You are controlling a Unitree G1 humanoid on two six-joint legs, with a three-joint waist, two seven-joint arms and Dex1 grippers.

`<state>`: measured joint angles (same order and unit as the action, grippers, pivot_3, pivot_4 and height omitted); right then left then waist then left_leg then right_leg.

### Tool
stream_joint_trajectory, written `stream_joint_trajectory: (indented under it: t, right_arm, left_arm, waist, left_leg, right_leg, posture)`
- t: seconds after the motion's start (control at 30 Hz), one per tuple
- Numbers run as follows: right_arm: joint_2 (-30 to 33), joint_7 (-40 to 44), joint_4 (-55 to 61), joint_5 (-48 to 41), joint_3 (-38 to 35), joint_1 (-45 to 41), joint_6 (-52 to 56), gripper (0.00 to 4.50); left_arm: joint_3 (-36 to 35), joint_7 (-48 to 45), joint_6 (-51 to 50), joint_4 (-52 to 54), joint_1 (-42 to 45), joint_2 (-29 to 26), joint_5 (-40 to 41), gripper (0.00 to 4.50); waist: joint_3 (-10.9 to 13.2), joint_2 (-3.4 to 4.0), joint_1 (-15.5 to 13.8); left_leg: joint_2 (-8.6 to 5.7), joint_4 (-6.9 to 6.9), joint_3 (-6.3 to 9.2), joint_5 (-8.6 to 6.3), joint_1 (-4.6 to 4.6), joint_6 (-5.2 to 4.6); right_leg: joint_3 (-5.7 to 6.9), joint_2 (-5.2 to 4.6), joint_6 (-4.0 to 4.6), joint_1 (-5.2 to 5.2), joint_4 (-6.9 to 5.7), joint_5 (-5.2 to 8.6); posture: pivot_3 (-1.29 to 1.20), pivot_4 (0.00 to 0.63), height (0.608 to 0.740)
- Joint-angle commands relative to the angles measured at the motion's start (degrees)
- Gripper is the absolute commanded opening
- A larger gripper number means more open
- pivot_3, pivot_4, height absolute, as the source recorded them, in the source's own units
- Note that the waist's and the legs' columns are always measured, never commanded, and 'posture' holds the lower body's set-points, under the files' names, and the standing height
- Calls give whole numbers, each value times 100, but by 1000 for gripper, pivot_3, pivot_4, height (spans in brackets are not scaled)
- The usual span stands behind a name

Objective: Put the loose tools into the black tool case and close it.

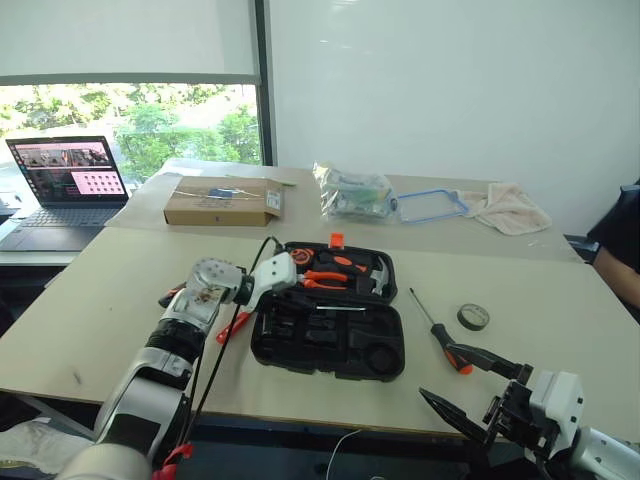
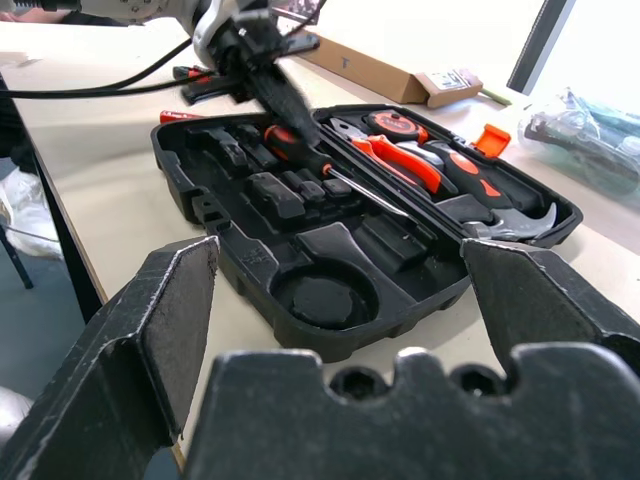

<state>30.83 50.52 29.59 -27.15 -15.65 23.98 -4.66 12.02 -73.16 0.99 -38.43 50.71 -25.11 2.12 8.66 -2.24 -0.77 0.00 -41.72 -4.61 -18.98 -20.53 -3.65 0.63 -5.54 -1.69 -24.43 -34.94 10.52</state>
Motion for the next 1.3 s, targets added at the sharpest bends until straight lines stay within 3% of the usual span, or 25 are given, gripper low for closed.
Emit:
stream_joint_trajectory:
  t: [0.03,0.37,0.67,0.83,0.97,1.1,1.23,1.3]
  right_arm:
    - [-32,-31,142,-20,-7,-39,-176,4500]
    - [7,-22,72,-32,3,-161,-157,4500]
    - [11,-29,62,-60,2,-222,-118,4500]
    - [10,-169,236,-337,-317,47,97,4500]
    - [85,-66,277,-546,-808,657,172,4500]
    - [22,-26,37,-423,-1299,1175,10,4500]
    - [-6,-43,-103,-247,-1497,1562,50,4500]
    - [76,-376,-61,-97,-1493,1600,501,4500]
  left_arm:
    - [-34,187,70,8,58,42,-52,71]
    - [329,313,36,-125,-169,28,-485,71]
    - [597,462,-919,-55,-357,144,-680,71]
    - [-336,366,160,340,-625,84,239,71]
    - [-1207,-113,560,978,-1183,-412,1151,1063]
    - [-1769,-915,638,1379,-2279,-1298,1689,2463]
    - [-2375,-915,450,1524,-3140,-1863,2030,3959]
    - [-2751,-885,393,1545,-3627,-2075,2193,4433]
  waist:
    - [0,0,5]
    - [1,1,8]
    - [-6,9,7]
    - [-21,38,9]
    - [-18,39,25]
    - [-24,52,82]
    - [-24,58,56]
    - [-23,58,20]
  left_leg:
    - [0,0,0,-1,0,-1]
    - [0,0,0,-2,3,-3]
    - [2,0,-1,-2,23,-3]
    - [4,5,-1,-3,24,-3]
    - [8,15,-1,-2,-5,-1]
    - [12,20,-2,11,-52,23]
    - [6,42,-10,5,-44,13]
    - [3,40,-8,0,-48,7]
  right_leg:
    - [-1,0,0,0,0,0]
    - [0,0,0,3,1,0]
    - [-3,0,-1,21,-1,1]
    - [-6,-4,-1,15,-1,2]
    - [-2,-12,4,-24,-5,0]
    - [2,-13,10,-77,-6,-3]
    - [9,-25,10,-74,6,1]
    - [20,-38,9,-74,8,1]
  posture:
    - [0,150,740]
    - [0,150,740]
    - [0,150,740]
    - [0,150,740]
    - [0,150,740]
    - [0,150,740]
    - [0,150,740]
    - [0,150,740]
